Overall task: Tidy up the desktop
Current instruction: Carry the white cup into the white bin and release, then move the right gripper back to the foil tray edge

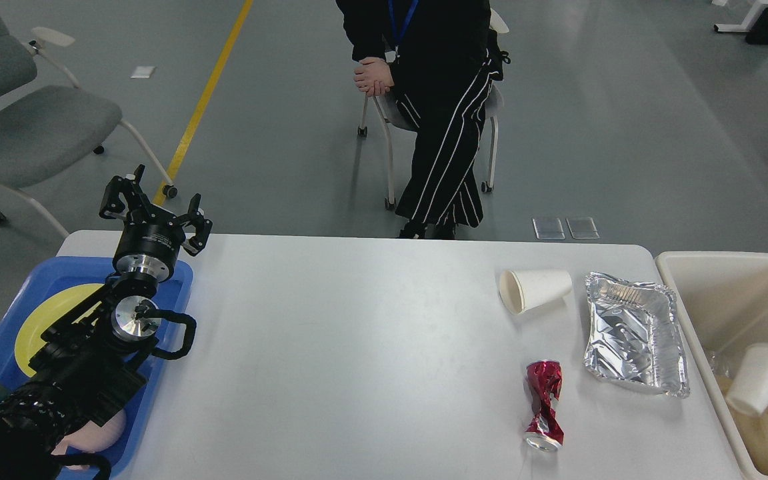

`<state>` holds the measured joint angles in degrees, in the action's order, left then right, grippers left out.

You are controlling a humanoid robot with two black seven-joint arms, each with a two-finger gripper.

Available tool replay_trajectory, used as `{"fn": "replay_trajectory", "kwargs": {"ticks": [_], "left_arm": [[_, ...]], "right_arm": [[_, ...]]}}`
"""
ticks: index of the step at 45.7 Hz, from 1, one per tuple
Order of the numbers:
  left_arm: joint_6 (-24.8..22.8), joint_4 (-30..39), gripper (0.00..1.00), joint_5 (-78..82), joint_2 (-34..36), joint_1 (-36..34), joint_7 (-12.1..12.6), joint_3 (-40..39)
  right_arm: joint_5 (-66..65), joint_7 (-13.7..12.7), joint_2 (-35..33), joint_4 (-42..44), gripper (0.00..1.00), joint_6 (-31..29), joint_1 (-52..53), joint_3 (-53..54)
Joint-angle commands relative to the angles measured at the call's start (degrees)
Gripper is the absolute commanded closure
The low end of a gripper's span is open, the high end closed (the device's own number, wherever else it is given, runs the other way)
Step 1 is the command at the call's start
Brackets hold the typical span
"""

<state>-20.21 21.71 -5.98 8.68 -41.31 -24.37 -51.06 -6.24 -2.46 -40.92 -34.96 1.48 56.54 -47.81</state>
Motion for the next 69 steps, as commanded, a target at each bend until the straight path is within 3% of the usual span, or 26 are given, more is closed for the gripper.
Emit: {"fn": "replay_trajectory", "kwargs": {"ticks": [1, 13, 26, 36, 50, 62, 69], "left_arm": [[0.0, 0.0, 0.04, 0.0, -0.1, 0.0, 0.0, 0.0], [0.0, 0.0, 0.04, 0.0, -0.1, 0.0, 0.0, 0.0], [0.0, 0.0, 0.04, 0.0, -0.1, 0.0, 0.0, 0.0], [0.0, 0.0, 0.04, 0.0, 0.0, 0.0, 0.0, 0.0], [0.0, 0.0, 0.04, 0.0, 0.0, 0.0, 0.0, 0.0], [0.0, 0.0, 0.04, 0.0, -0.1, 0.0, 0.0, 0.0], [0.0, 0.0, 0.04, 0.0, 0.0, 0.0, 0.0, 0.0]], "right_arm": [[0.0, 0.1, 0.3, 0.0, 0.0, -0.2, 0.0, -0.1], [0.0, 0.0, 5.7, -1.0, 0.0, -1.4, 6.1, -1.0], [0.6, 0.0, 12.8, -7.8, 0.0, -12.4, 27.5, -14.8], [1.6, 0.0, 15.1, -20.5, 0.0, -27.2, 42.4, -18.1], [4.7, 0.0, 18.2, -21.6, 0.0, -56.5, 58.0, -18.8], [4.7, -0.2, 17.8, -21.6, 0.0, -56.5, 66.9, -20.1], [4.0, -0.2, 16.8, -20.2, 0.0, -56.5, 57.7, -21.8]]}}
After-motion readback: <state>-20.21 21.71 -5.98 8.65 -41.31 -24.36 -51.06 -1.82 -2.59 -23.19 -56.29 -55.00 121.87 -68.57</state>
